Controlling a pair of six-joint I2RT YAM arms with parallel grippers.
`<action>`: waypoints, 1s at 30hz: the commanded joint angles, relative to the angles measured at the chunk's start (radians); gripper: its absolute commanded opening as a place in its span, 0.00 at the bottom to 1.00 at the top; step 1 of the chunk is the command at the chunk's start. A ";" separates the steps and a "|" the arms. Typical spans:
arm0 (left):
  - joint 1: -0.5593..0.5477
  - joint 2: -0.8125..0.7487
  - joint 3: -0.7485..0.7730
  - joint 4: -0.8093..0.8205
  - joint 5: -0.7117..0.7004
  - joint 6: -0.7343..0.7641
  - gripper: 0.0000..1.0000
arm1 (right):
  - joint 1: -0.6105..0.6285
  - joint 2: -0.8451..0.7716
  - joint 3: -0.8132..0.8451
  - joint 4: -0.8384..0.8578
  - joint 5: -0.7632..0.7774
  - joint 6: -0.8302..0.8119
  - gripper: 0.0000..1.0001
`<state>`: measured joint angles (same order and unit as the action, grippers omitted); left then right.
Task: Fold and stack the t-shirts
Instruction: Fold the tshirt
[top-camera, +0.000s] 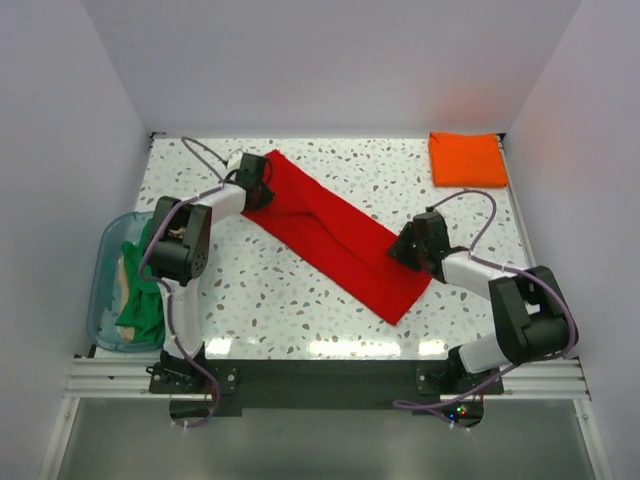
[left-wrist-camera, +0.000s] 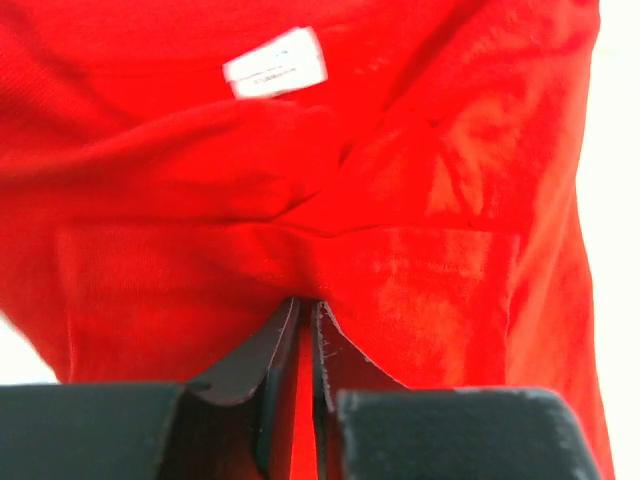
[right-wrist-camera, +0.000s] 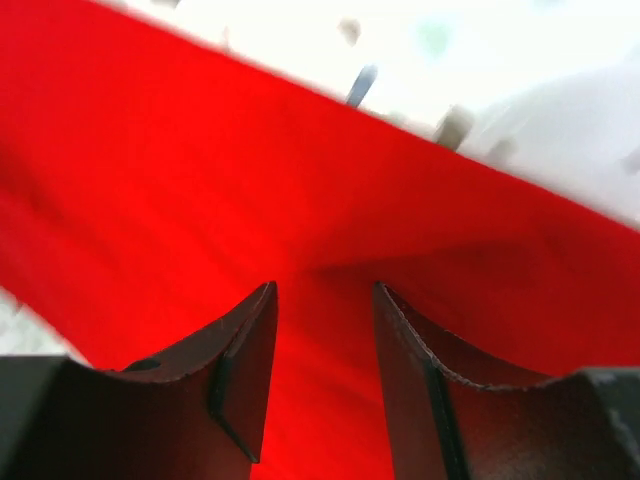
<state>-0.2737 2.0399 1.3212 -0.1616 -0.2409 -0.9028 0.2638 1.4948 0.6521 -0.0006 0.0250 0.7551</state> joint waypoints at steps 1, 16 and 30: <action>0.037 0.177 0.200 -0.064 0.052 0.160 0.17 | 0.096 -0.045 -0.127 0.094 -0.070 0.224 0.47; 0.044 0.480 0.570 0.266 0.505 0.274 0.71 | 0.529 0.084 -0.009 0.224 0.075 0.454 0.47; 0.064 0.523 0.659 0.402 0.660 0.197 0.80 | 0.617 0.127 0.117 0.159 0.127 0.408 0.47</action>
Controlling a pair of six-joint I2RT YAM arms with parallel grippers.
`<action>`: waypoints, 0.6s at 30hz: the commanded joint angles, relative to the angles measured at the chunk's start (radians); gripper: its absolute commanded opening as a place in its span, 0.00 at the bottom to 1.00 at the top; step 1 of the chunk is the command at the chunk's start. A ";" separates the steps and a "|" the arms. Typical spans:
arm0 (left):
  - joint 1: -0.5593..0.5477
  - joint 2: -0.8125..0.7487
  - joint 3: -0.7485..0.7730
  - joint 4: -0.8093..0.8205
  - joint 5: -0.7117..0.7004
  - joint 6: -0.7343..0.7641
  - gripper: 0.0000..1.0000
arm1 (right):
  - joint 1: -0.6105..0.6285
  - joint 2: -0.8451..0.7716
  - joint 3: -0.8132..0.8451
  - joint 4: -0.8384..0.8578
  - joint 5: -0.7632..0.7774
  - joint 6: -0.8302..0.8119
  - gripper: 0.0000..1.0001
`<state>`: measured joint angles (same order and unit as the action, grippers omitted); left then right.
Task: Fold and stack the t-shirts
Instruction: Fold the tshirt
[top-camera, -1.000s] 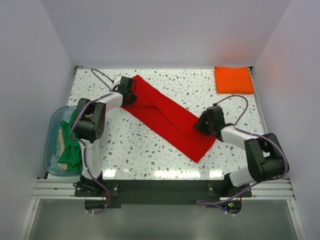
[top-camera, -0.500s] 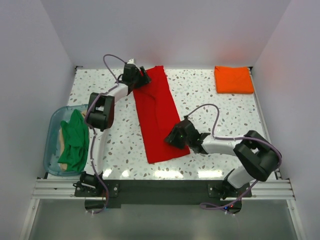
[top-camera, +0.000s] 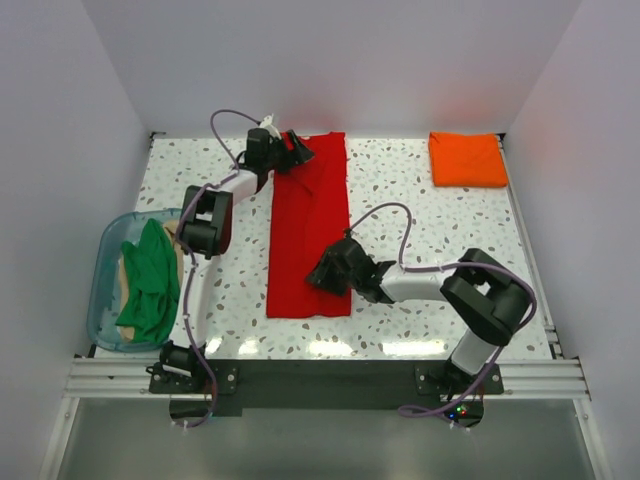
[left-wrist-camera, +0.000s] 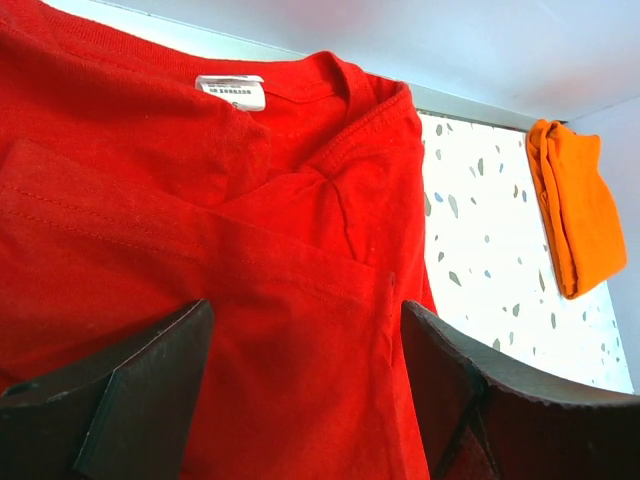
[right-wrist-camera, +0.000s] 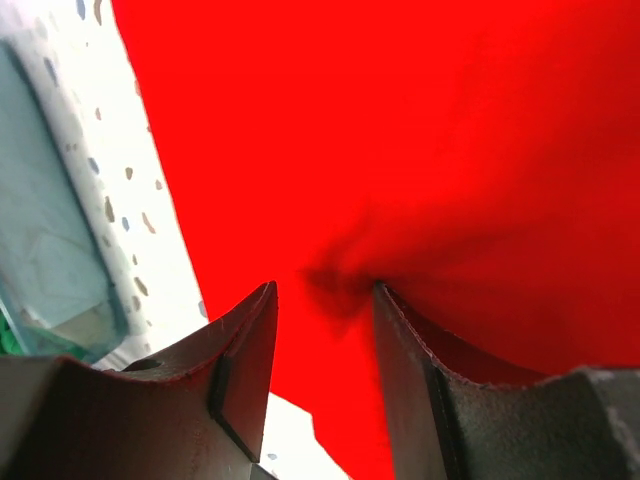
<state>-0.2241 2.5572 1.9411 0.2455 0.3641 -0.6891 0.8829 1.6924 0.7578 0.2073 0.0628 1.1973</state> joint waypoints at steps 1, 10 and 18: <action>0.015 0.000 0.045 -0.005 0.058 -0.018 0.81 | -0.001 -0.088 0.008 -0.061 0.100 -0.045 0.47; 0.025 -0.242 0.003 0.018 0.092 0.010 0.82 | -0.002 -0.306 0.052 -0.318 0.181 -0.248 0.49; 0.006 -0.772 -0.614 -0.006 -0.141 -0.085 0.73 | -0.005 -0.422 0.002 -0.460 0.186 -0.340 0.49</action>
<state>-0.2108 1.9842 1.5028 0.2359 0.3298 -0.7197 0.8806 1.3125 0.7723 -0.1783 0.2115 0.9203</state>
